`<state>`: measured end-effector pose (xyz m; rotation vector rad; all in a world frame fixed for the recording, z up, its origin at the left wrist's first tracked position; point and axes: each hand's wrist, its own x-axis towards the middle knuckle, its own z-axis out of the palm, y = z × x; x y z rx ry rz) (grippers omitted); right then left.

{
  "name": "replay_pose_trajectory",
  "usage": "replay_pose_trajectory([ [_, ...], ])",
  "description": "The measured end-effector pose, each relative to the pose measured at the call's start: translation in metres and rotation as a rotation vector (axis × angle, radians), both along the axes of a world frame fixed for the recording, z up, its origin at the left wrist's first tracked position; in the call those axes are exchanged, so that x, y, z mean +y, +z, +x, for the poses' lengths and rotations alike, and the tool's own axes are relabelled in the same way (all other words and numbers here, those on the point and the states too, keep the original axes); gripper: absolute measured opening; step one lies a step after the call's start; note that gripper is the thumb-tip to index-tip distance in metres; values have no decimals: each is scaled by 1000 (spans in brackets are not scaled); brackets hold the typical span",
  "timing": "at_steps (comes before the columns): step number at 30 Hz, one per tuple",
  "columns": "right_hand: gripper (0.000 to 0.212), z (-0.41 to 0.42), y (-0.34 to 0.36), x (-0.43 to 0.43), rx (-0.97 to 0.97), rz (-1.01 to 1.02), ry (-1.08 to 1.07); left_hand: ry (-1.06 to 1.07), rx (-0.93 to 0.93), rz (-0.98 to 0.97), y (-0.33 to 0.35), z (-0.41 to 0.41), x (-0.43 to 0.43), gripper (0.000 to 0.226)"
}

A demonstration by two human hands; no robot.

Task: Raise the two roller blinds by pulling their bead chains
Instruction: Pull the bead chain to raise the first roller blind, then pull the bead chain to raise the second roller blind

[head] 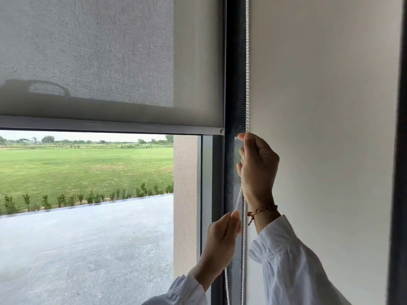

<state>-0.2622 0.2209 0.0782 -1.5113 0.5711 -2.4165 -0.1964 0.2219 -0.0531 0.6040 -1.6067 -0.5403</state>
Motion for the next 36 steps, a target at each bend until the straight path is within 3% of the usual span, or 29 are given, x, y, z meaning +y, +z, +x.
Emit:
replay_pose_trajectory([
  [10,23,-6,3,25,34,214,127,-143,65,107,2,-5,14,38],
  [15,34,12,-15,31,241,285,-263,35,50,59,7,11,32,56],
  [17,40,32,-25,39,263,248,-400,157,96,58,11,31,43,34],
  [19,37,60,-33,50,272,228,-404,298,154,15,15,62,55,21],
  [28,18,275,-74,118,315,311,151,708,400,-177,16,308,175,13],
  [36,15,575,-123,245,333,383,627,1127,158,-128,-9,590,358,15],
])
